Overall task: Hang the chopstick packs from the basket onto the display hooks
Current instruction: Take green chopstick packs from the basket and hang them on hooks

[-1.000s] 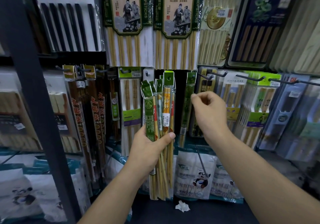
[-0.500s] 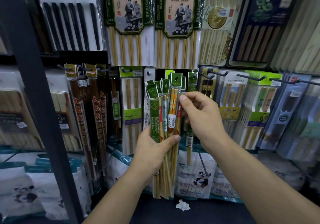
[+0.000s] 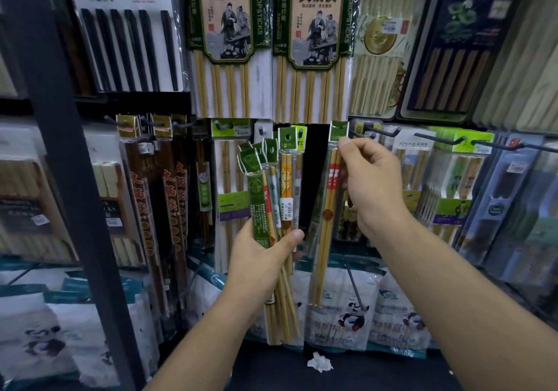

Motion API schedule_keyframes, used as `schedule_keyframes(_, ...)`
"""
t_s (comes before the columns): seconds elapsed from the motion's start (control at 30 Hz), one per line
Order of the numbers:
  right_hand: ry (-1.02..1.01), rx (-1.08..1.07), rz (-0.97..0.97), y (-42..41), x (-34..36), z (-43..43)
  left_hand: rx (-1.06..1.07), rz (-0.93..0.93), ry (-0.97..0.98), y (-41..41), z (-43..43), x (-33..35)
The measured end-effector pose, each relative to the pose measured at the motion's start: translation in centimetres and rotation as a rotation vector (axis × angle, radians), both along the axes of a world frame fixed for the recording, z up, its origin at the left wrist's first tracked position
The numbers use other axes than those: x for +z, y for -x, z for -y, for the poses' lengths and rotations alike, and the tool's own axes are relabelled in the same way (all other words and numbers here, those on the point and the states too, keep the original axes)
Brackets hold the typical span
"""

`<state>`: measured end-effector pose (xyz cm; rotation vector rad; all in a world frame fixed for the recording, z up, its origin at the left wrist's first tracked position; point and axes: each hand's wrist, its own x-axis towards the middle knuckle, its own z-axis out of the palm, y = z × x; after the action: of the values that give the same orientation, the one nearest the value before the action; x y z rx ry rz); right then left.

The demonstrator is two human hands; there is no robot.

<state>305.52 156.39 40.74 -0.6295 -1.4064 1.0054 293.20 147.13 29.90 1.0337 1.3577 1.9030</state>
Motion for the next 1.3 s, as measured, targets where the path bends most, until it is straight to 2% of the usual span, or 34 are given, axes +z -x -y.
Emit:
schedule_keyframes(0.2,0.008,-0.023,0.019,-0.1,0.0,-0.6,-0.029,0.053,-0.011,0.2,0.0,0.1)
schedule_keyframes(0.47,0.006,-0.074,0.013,0.0,-0.5,-1.2,-0.051,0.025,-0.024,0.1,0.1,-0.1)
schedule_keyframes(0.73,-0.005,-0.168,0.132,0.2,-1.6,-2.4,-0.06,-0.008,-0.022,0.1,0.2,0.0)
schedule_keyframes(0.9,0.013,-0.238,0.08,0.0,-2.6,-2.1,-0.064,-0.001,-0.023,0.3,0.1,-0.2)
schedule_keyframes(1.13,-0.176,0.027,0.144,0.9,-2.6,1.3,-0.109,-0.081,-0.027,0.1,-0.2,-0.6)
schedule_keyframes(1.3,-0.093,0.067,0.106,1.0,-1.9,1.8,-0.119,-0.096,-0.012,0.2,-0.3,-0.9)
